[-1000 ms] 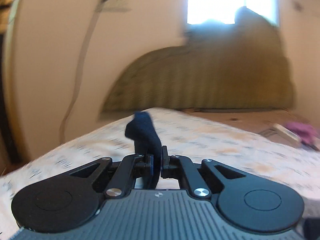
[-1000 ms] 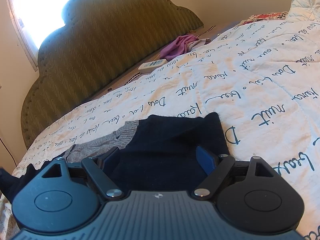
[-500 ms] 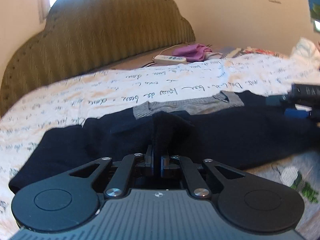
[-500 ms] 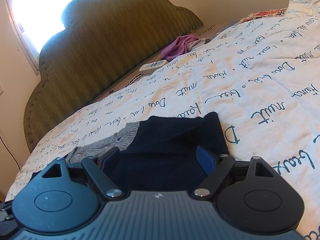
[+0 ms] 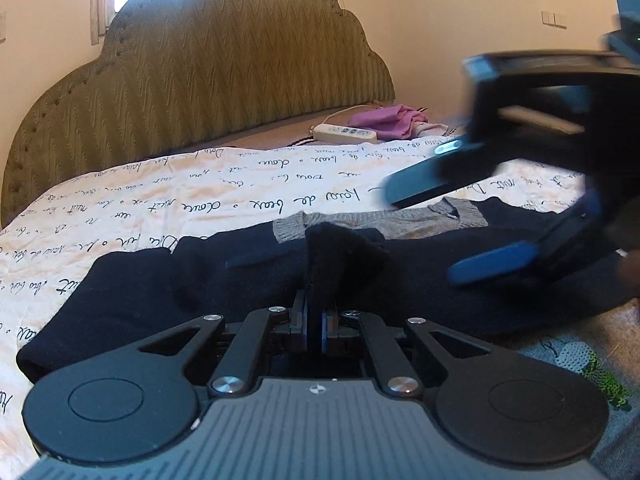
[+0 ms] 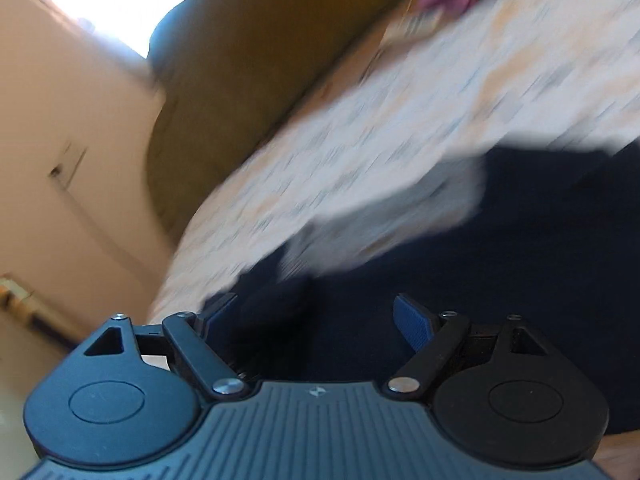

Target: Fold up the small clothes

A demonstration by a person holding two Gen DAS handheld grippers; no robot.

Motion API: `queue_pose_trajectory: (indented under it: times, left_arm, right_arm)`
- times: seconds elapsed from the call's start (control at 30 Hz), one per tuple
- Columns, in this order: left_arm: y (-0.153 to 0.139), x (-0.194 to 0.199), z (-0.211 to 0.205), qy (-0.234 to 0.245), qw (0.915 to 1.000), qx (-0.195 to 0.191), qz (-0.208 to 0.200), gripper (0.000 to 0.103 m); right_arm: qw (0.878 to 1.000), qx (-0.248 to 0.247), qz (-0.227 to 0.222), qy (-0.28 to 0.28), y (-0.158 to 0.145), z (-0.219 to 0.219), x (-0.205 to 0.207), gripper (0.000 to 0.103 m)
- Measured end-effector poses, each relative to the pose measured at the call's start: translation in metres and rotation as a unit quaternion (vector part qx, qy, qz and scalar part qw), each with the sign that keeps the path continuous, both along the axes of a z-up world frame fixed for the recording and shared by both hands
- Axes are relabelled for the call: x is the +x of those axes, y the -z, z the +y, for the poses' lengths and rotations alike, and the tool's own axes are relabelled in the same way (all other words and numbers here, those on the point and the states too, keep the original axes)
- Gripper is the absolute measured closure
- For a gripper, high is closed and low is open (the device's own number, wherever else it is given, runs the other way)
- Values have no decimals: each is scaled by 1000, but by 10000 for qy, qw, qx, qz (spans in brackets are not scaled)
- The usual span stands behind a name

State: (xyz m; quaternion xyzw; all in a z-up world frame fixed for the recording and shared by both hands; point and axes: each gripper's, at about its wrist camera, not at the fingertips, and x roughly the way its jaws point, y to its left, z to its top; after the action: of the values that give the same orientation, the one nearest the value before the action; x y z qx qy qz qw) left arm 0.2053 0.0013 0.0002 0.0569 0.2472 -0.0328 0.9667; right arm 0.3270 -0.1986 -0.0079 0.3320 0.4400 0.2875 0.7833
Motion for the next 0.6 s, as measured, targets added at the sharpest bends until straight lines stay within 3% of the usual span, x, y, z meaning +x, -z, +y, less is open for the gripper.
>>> queue_pose_trajectory:
  times: [0.1,0.17,0.27,0.33,0.37,0.4,0.43,0.47,0.53,0.57,0.6]
  left_arm:
    - [0,-2,1,-9,10000,-31,-78,98]
    - [0,-4,1,9,9999,-42,-111,98]
    - [0,-2,1,30,9999,-70,-82,98]
    - [0,-2,2,22,9999,-96,-70,98]
    - [0,-1,2,15,9999,-92,-56,98]
    - [0,0,2,16,10000,-87,-20,95]
    - [0,0,2,19,10000,-79,32,79]
    - [-2,1,4,60,9999,-100,70,78]
    - [-8,-5,9,-10,9999,-127,20,53]
    - [-11,-11,15,-76,9997,-239,-53,46]
    - [-15,-17,25,-149,9988,-450,-154,30]
  right_arm:
    - [9992,58,397,-21,9,21,23,21]
    - [9983,294,478,-155,7,29,30,29]
    - [9972,238,615,-352,5,42,37,45]
    - [9965,-123,722,-405,11,50,40,66]
    - [9963,-142,761,-376,16,50,39,70]
    - [9963,-97,783,-339,19,49,40,81]
    - [9961,-41,821,-319,23,47,39,89]
    - [9959,27,855,-293,27,45,38,90]
    - [9960,123,839,-299,33,39,37,94]
    - [9958,211,843,-281,36,36,36,94]
    - [9958,277,829,-277,37,34,35,95]
